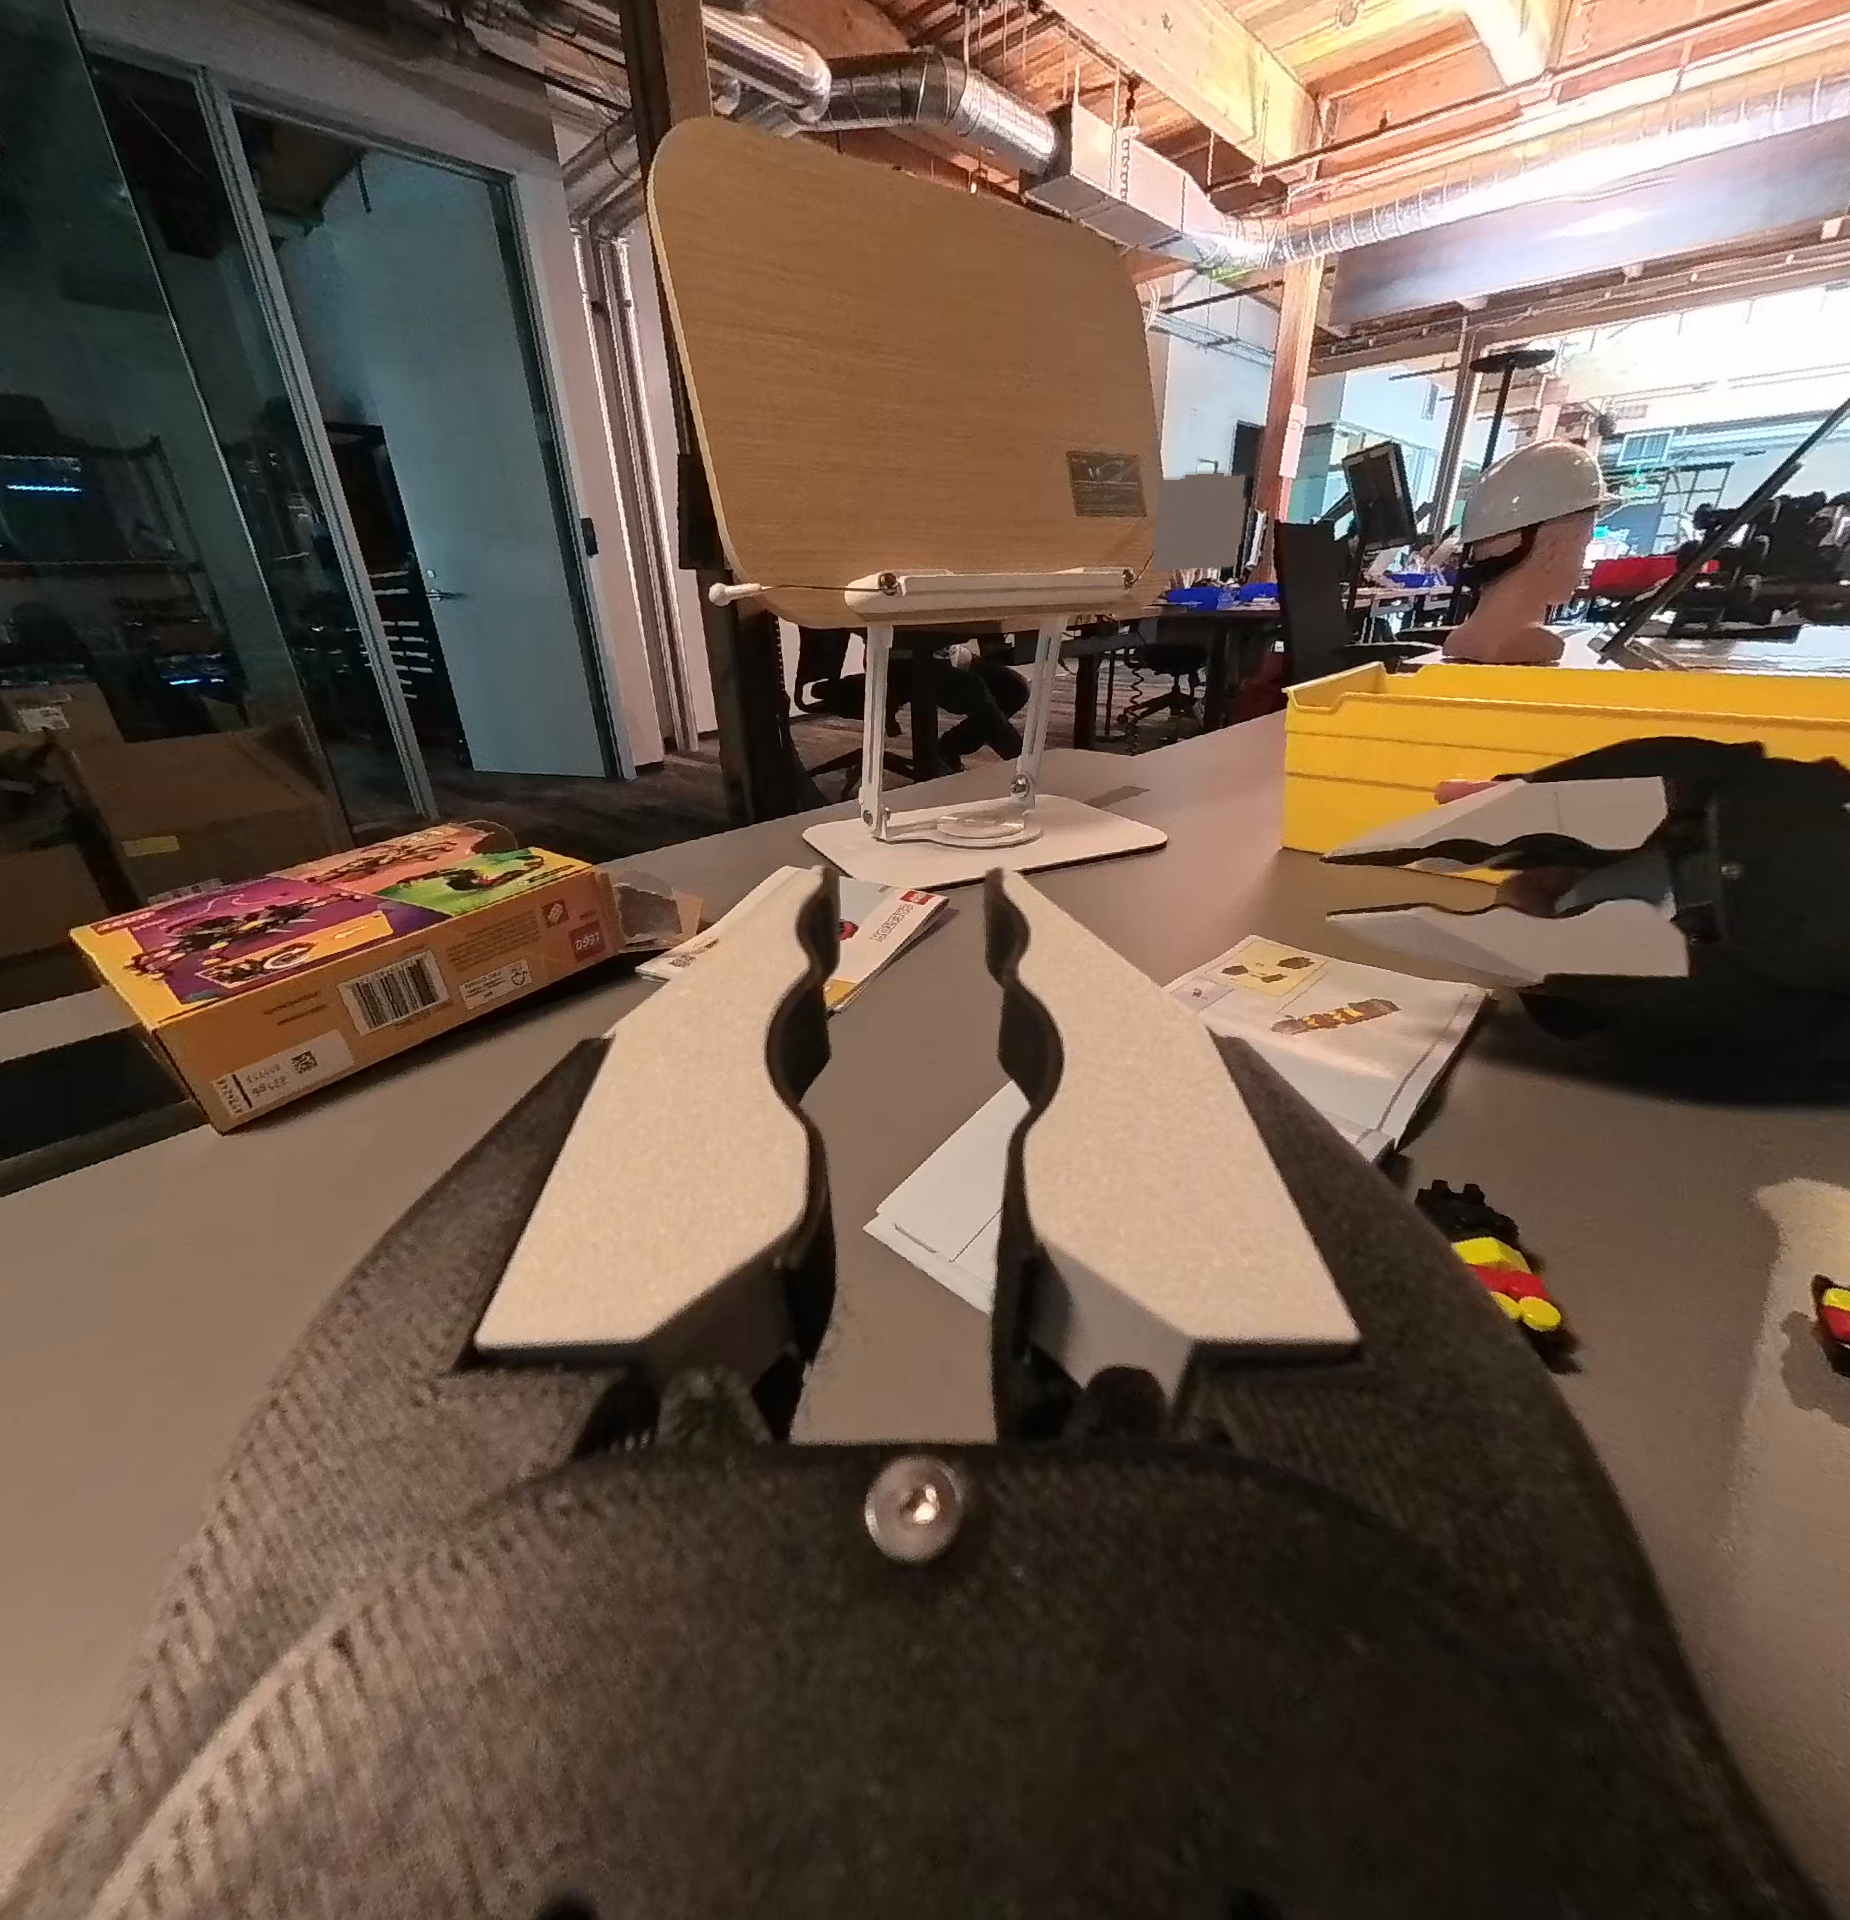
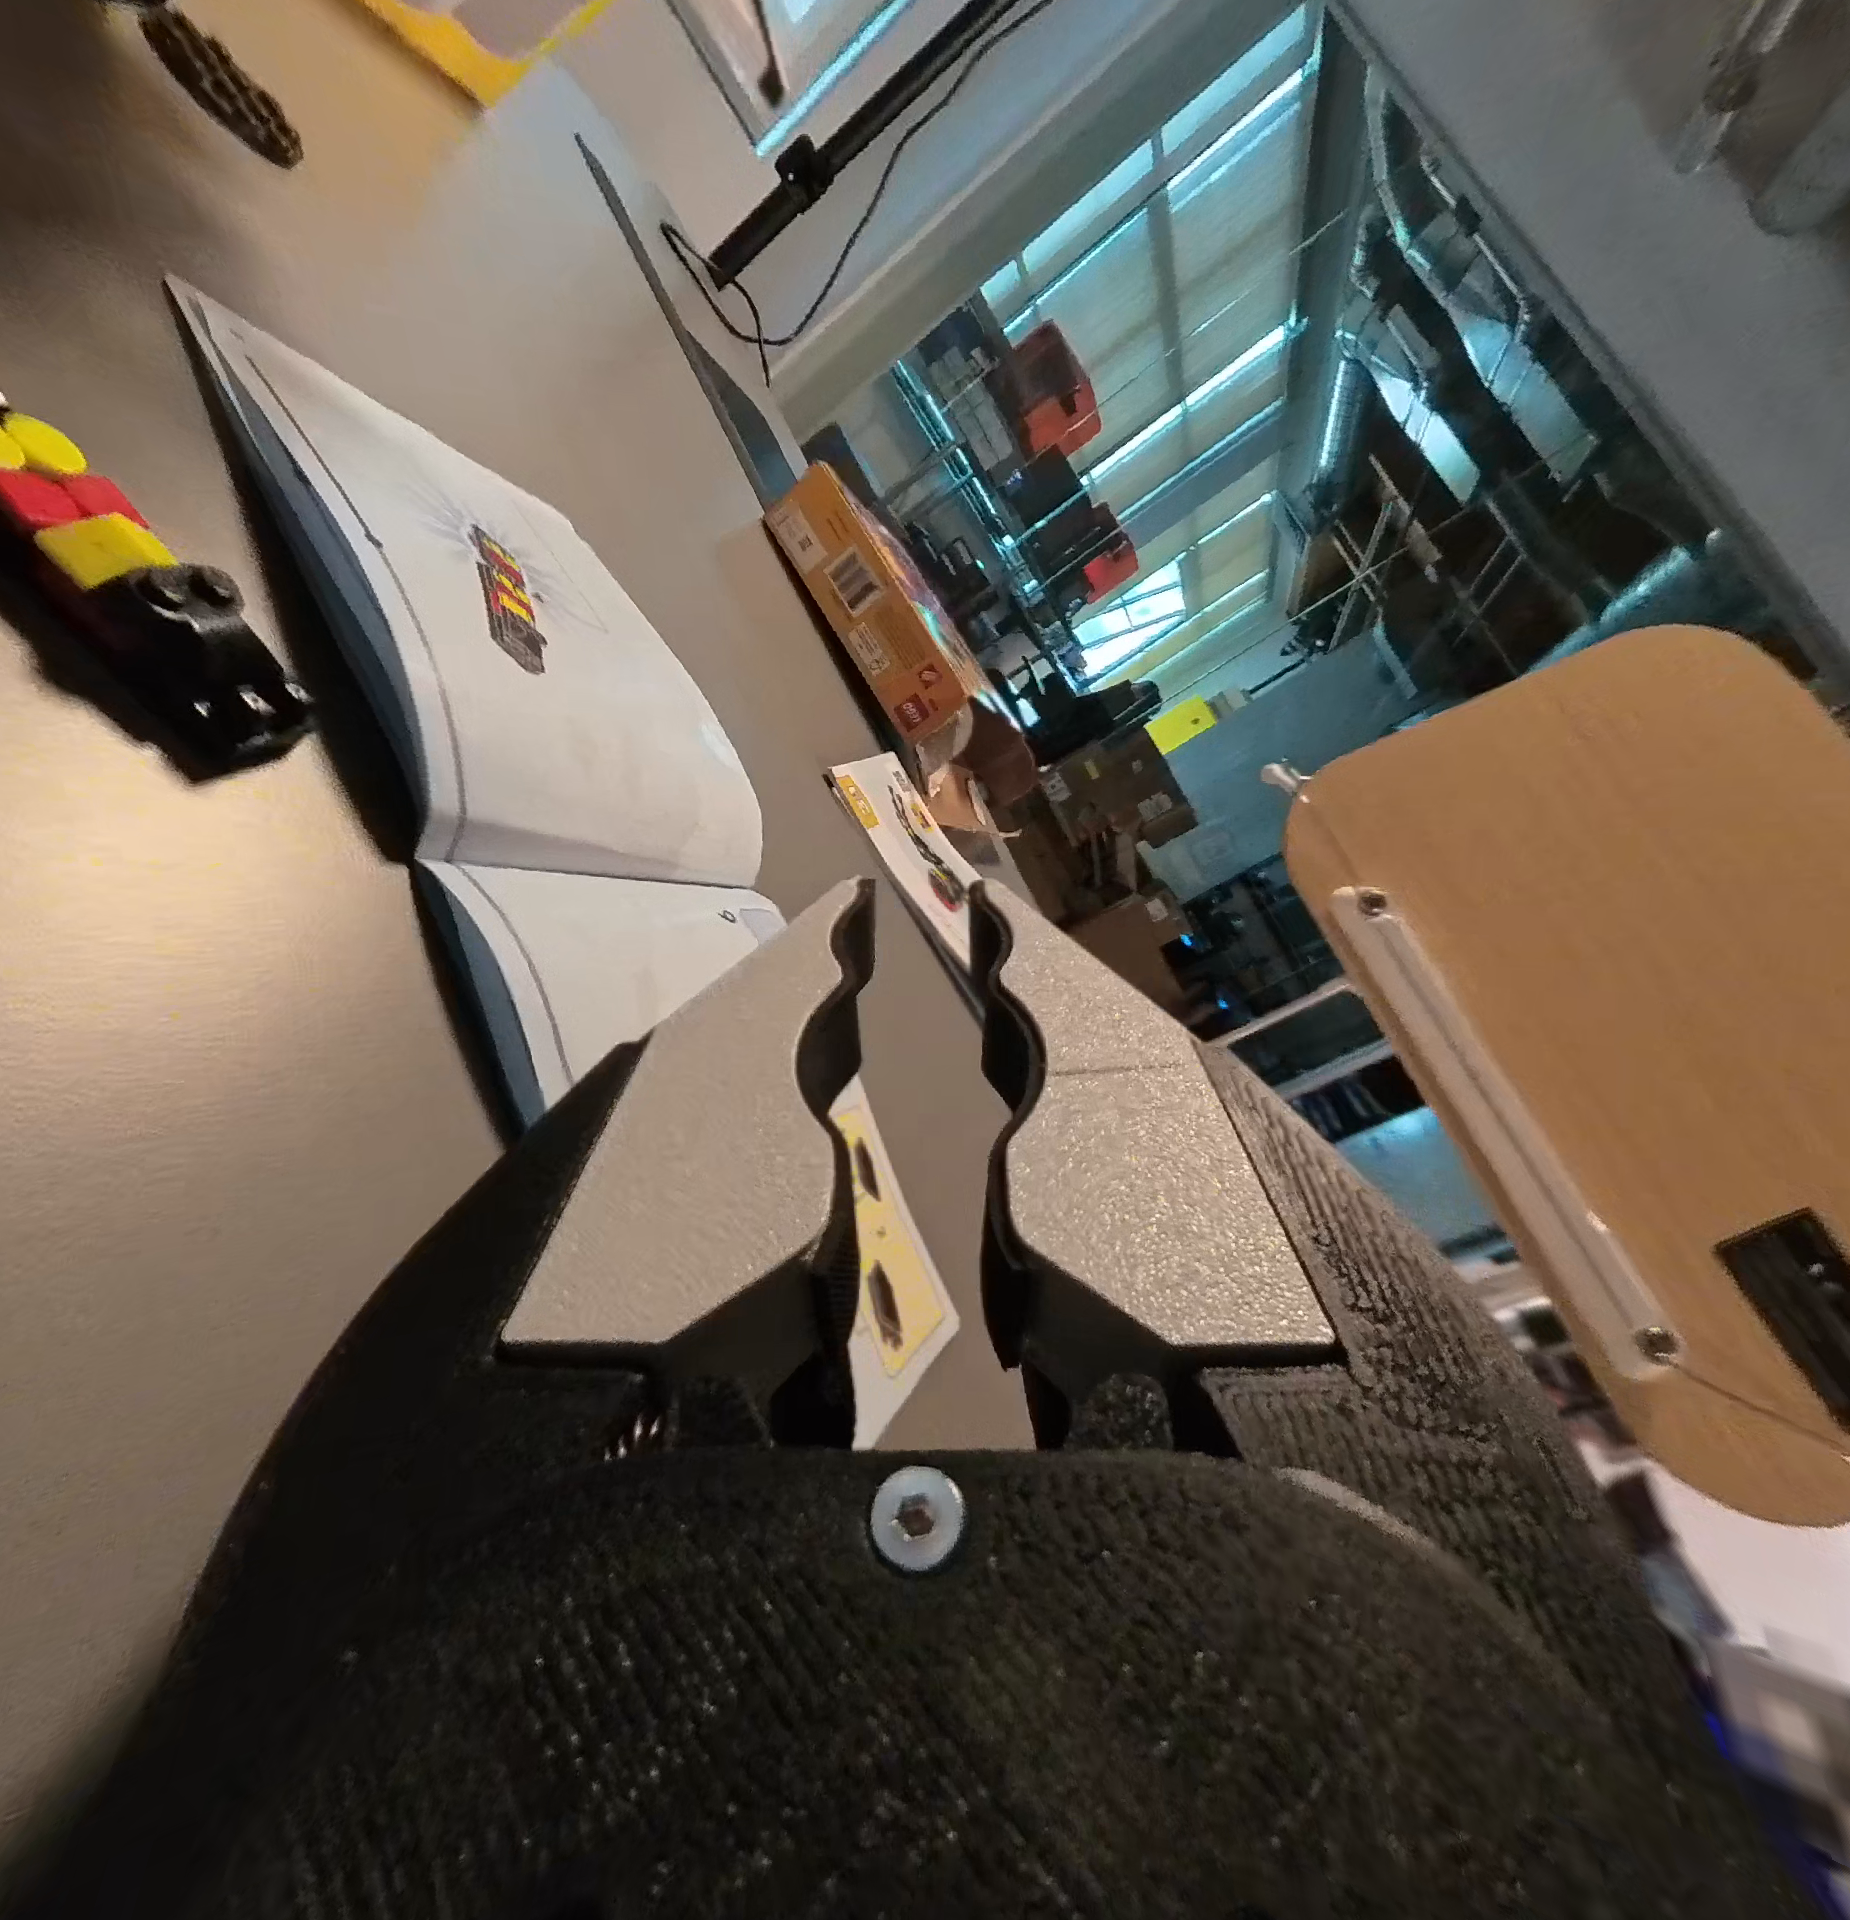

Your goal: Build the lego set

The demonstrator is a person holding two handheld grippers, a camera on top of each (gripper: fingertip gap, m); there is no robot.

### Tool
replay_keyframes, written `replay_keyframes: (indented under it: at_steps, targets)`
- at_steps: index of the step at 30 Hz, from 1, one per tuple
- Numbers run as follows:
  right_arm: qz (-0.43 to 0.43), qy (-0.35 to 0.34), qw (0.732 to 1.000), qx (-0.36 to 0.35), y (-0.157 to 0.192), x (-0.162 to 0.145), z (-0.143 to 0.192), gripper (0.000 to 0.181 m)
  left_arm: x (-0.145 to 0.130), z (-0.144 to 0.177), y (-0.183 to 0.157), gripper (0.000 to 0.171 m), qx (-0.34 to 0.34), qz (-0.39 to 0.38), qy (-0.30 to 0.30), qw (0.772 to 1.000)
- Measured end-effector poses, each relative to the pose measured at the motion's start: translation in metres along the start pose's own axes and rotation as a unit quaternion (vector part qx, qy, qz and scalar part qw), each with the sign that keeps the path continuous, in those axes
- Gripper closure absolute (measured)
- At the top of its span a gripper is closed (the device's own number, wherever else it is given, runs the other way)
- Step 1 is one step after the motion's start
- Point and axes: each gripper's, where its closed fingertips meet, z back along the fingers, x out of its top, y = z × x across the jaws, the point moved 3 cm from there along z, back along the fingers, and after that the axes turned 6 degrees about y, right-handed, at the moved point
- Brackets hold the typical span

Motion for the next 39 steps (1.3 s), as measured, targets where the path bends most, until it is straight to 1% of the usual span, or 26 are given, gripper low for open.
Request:
replay_keyframes:
  at_steps: [2, 4, 5, 6, 7, 8, 9, 10, 11, 12, 13, 15, 17, 18, 20, 25, 28, 33, 36, 37, 39]
  targets:
    - [-0.034, -0.021, 0.999, 0.024, 0.001, 0.005, 0.003, 0.163, 0.000, 0.000, -0.001, 0.145, -0.004, -0.001, 0.001, 1.000]
    - [-0.066, -0.047, 0.995, 0.057, 0.004, 0.012, 0.007, 0.160, 0.002, 0.001, -0.010, 0.143, -0.033, -0.006, -0.002, 0.999]
    - [-0.078, -0.053, 0.993, 0.067, 0.005, 0.013, 0.008, 0.159, 0.003, 0.003, -0.023, 0.143, -0.073, -0.017, -0.006, 0.997]
    - [-0.088, -0.057, 0.992, 0.075, 0.005, 0.014, 0.009, 0.158, 0.005, 0.006, -0.041, 0.144, -0.131, -0.032, -0.013, 0.991]
    - [-0.094, -0.060, 0.991, 0.078, 0.004, 0.014, 0.009, 0.157, 0.003, 0.010, -0.064, 0.144, -0.203, -0.047, -0.009, 0.978]
    - [-0.098, -0.061, 0.990, 0.076, 0.003, 0.015, 0.009, 0.157, -0.004, 0.012, -0.086, 0.144, -0.263, -0.049, 0.018, 0.963]
    - [-0.099, -0.061, 0.990, 0.074, 0.002, 0.014, 0.009, 0.157, -0.013, 0.011, -0.105, 0.140, -0.310, -0.050, 0.063, 0.947]
    - [-0.098, -0.060, 0.991, 0.073, 0.002, 0.014, 0.008, 0.158, -0.022, 0.011, -0.122, 0.135, -0.345, -0.058, 0.107, 0.931]
    - [-0.097, -0.060, 0.991, 0.073, 0.003, 0.014, 0.008, 0.157, -0.030, 0.010, -0.135, 0.133, -0.363, -0.071, 0.144, 0.918]
    - [-0.094, -0.059, 0.991, 0.072, 0.003, 0.014, 0.008, 0.158, -0.037, 0.008, -0.145, 0.129, -0.363, -0.092, 0.170, 0.912]
    - [-0.092, -0.057, 0.992, 0.070, 0.003, 0.013, 0.008, 0.158, -0.043, 0.008, -0.154, 0.129, -0.366, -0.118, 0.186, 0.904]
    - [-0.090, -0.054, 0.992, 0.068, 0.003, 0.012, 0.007, 0.159, -0.053, 0.012, -0.172, 0.135, -0.391, -0.151, 0.216, 0.882]
    - [-0.089, -0.053, 0.992, 0.068, 0.003, 0.012, 0.007, 0.159, -0.063, 0.014, -0.188, 0.138, -0.419, -0.156, 0.257, 0.857]
    - [-0.089, -0.052, 0.992, 0.067, 0.003, 0.012, 0.007, 0.159, -0.067, 0.014, -0.193, 0.138, -0.426, -0.155, 0.273, 0.848]
    - [-0.089, -0.052, 0.992, 0.067, 0.002, 0.012, 0.007, 0.160, -0.071, 0.014, -0.199, 0.139, -0.430, -0.159, 0.291, 0.840]
    - [-0.086, -0.055, 0.992, 0.075, 0.005, 0.013, 0.007, 0.160, -0.080, 0.007, -0.197, 0.141, -0.403, -0.162, 0.326, 0.840]
    - [-0.086, -0.061, 0.991, 0.081, 0.006, 0.014, 0.008, 0.160, -0.087, 0.005, -0.200, 0.142, -0.395, -0.171, 0.349, 0.832]
    - [-0.087, -0.085, 0.987, 0.108, 0.012, 0.022, 0.011, 0.158, -0.088, 0.006, -0.205, 0.146, -0.394, -0.173, 0.355, 0.830]
    - [-0.082, -0.109, 0.980, 0.146, 0.022, 0.032, 0.012, 0.156, -0.088, 0.007, -0.208, 0.154, -0.398, -0.170, 0.358, 0.827]
    - [-0.078, -0.118, 0.976, 0.165, 0.027, 0.036, 0.012, 0.155, -0.088, 0.007, -0.209, 0.153, -0.396, -0.169, 0.358, 0.828]
    - [-0.065, -0.125, 0.964, 0.226, 0.042, 0.045, 0.011, 0.153, -0.088, 0.010, -0.207, 0.154, -0.385, -0.166, 0.360, 0.834]
